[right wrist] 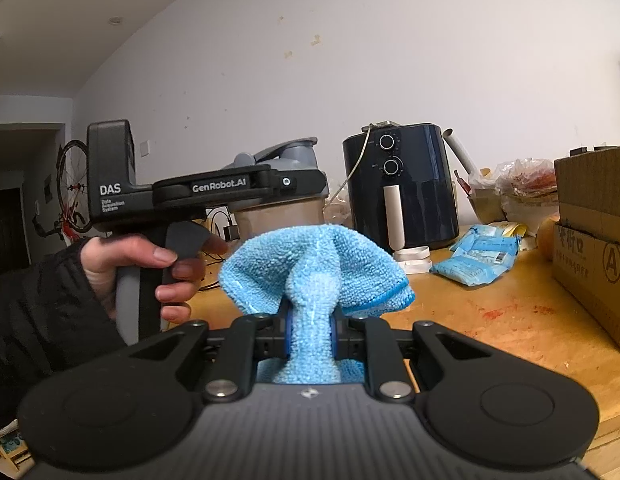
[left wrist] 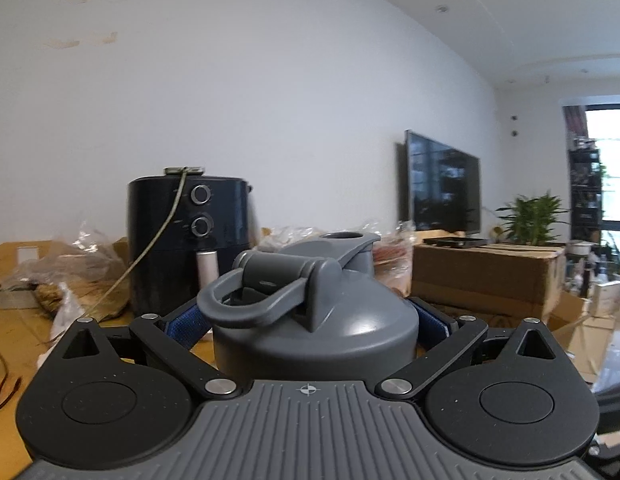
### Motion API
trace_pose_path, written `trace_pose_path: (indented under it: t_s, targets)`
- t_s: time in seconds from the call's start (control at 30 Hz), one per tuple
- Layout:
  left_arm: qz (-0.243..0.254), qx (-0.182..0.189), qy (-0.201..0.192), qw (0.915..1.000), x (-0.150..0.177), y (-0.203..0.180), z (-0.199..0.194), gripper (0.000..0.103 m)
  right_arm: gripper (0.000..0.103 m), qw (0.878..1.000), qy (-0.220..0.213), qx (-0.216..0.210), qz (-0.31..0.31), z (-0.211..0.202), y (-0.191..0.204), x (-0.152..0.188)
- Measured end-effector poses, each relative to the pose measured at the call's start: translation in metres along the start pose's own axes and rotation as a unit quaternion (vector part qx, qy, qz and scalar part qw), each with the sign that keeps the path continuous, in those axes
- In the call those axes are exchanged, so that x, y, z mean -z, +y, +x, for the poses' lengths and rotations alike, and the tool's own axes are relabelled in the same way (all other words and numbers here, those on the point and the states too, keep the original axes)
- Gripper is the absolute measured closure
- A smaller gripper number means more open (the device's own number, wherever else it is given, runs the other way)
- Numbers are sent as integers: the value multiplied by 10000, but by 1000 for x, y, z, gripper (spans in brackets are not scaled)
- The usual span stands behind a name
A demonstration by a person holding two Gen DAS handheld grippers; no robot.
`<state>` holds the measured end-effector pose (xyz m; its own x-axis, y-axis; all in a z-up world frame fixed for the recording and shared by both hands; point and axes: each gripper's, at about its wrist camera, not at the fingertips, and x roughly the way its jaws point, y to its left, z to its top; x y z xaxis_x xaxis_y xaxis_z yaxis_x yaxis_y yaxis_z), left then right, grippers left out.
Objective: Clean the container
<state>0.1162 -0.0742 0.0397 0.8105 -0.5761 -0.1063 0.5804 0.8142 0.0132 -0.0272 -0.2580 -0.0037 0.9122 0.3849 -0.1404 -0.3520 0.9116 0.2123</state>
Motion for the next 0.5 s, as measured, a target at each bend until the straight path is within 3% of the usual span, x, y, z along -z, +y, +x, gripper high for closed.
trace_pose_path:
  t_s: [0.5]
  targets:
    - [-351, -1343, -62, 9903, -1, -30, 1, 0, 90, 9999, 56, 24, 79, 1, -2, 3]
